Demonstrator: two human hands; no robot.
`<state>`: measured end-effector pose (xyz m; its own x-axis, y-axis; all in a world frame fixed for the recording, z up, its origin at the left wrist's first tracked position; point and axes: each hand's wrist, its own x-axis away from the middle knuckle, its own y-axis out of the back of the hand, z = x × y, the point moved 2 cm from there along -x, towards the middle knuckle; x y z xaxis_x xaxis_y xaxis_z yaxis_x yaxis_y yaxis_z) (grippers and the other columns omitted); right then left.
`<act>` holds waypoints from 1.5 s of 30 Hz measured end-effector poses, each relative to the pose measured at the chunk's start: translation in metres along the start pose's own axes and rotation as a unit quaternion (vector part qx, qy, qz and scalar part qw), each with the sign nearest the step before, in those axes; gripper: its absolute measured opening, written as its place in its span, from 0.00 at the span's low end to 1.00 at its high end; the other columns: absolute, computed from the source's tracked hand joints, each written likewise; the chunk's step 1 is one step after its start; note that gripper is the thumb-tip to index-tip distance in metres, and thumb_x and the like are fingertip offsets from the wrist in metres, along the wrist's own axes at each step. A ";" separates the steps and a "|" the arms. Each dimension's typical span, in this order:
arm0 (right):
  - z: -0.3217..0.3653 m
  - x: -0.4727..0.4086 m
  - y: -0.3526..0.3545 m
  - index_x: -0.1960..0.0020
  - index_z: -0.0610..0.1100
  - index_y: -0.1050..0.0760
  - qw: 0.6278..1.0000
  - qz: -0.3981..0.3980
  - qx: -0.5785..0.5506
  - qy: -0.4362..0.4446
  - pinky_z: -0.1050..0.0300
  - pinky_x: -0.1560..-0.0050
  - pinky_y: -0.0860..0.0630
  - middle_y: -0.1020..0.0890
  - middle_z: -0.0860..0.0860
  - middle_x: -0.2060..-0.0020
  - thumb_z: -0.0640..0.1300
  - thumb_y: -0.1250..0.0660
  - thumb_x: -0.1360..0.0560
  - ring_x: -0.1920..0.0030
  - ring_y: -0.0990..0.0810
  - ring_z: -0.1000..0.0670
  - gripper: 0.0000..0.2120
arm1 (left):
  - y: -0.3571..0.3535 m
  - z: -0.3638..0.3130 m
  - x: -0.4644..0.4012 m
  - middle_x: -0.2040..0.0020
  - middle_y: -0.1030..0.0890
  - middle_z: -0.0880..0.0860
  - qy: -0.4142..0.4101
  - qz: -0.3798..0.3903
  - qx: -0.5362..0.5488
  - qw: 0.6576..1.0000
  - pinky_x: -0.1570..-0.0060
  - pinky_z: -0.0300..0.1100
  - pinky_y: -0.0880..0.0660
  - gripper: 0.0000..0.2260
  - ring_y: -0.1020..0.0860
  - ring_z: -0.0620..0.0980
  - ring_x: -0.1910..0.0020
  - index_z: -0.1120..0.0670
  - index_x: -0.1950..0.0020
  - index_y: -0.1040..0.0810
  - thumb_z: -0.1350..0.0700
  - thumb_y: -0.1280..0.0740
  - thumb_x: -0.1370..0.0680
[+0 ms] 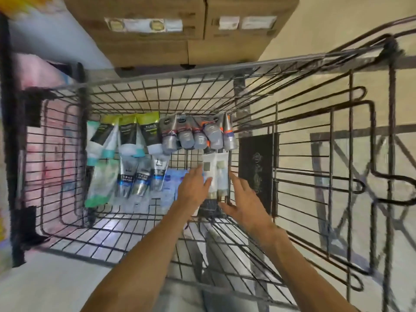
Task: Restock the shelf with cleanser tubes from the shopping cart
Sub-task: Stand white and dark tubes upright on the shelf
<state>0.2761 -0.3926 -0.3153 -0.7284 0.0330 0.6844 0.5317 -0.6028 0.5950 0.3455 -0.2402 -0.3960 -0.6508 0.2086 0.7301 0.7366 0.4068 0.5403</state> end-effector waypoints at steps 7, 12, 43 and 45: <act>-0.012 -0.019 -0.027 0.17 0.46 0.47 0.998 -0.005 -0.041 -0.054 0.53 0.34 0.31 0.31 0.46 0.28 0.49 0.27 0.22 0.32 0.28 0.43 0.42 | -0.041 0.010 -0.064 0.27 0.29 0.61 0.052 0.020 0.031 0.998 0.32 0.55 0.28 0.33 0.28 0.62 0.28 0.61 0.21 0.37 0.45 0.31 0.19; -0.015 -0.025 -0.035 0.17 0.49 0.48 0.994 -0.005 -0.078 -0.083 0.52 0.32 0.30 0.33 0.49 0.27 0.50 0.27 0.23 0.30 0.27 0.46 0.42 | -0.055 0.016 -0.073 0.38 0.22 0.59 0.105 -0.028 0.133 0.985 0.42 0.51 0.23 0.28 0.22 0.61 0.39 0.57 0.34 0.28 0.52 0.23 0.31; -0.003 -0.133 -0.111 0.20 0.34 0.49 0.955 -0.086 0.032 -0.283 0.43 0.32 0.27 0.36 0.37 0.27 0.41 0.33 0.19 0.29 0.30 0.36 0.36 | 0.021 0.113 0.017 0.40 0.31 0.50 0.085 -0.127 0.110 0.982 0.44 0.56 0.21 0.28 0.27 0.53 0.39 0.50 0.29 0.29 0.51 0.24 0.26; -0.003 -0.133 -0.112 0.22 0.36 0.44 0.954 -0.096 -0.007 -0.284 0.43 0.38 0.22 0.32 0.38 0.31 0.42 0.28 0.22 0.33 0.27 0.37 0.36 | 0.020 0.114 0.017 0.40 0.31 0.50 0.083 -0.123 0.111 0.983 0.44 0.57 0.21 0.27 0.27 0.53 0.38 0.50 0.29 0.30 0.51 0.24 0.26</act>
<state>0.3123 -0.3315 -0.4743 -0.4586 0.5671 0.6841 0.4044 -0.5523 0.7290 0.3280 -0.1265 -0.4201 -0.7519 -0.0612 0.6564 0.4899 0.6144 0.6185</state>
